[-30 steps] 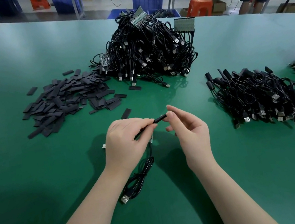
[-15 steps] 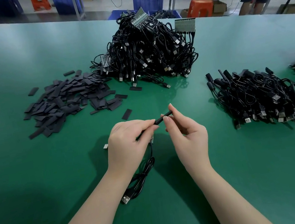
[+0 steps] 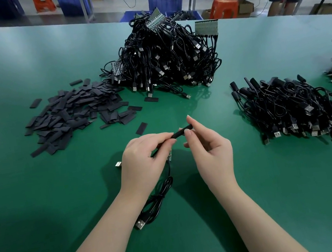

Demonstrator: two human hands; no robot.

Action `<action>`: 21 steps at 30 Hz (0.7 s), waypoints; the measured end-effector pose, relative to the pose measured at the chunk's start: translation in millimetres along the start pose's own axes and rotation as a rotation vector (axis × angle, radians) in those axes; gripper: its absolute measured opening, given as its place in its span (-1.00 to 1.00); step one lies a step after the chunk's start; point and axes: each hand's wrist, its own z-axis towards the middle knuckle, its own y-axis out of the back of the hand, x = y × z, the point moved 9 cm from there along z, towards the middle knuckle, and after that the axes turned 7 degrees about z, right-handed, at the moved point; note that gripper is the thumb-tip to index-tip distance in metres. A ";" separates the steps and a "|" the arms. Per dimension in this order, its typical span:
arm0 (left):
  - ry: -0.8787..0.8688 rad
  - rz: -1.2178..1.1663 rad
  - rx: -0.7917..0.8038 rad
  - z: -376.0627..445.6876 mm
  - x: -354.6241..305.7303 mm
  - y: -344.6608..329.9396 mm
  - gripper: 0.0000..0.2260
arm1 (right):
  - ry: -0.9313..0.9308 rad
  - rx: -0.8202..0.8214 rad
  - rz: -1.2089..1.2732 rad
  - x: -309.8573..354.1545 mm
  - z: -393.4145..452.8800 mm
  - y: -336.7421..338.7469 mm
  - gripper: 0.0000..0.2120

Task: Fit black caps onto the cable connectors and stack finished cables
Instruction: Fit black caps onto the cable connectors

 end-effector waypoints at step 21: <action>0.110 -0.095 0.145 -3.3 11.9 -15.8 -0.77 | -0.179 -0.091 0.150 -10.8 4.5 11.6 -0.77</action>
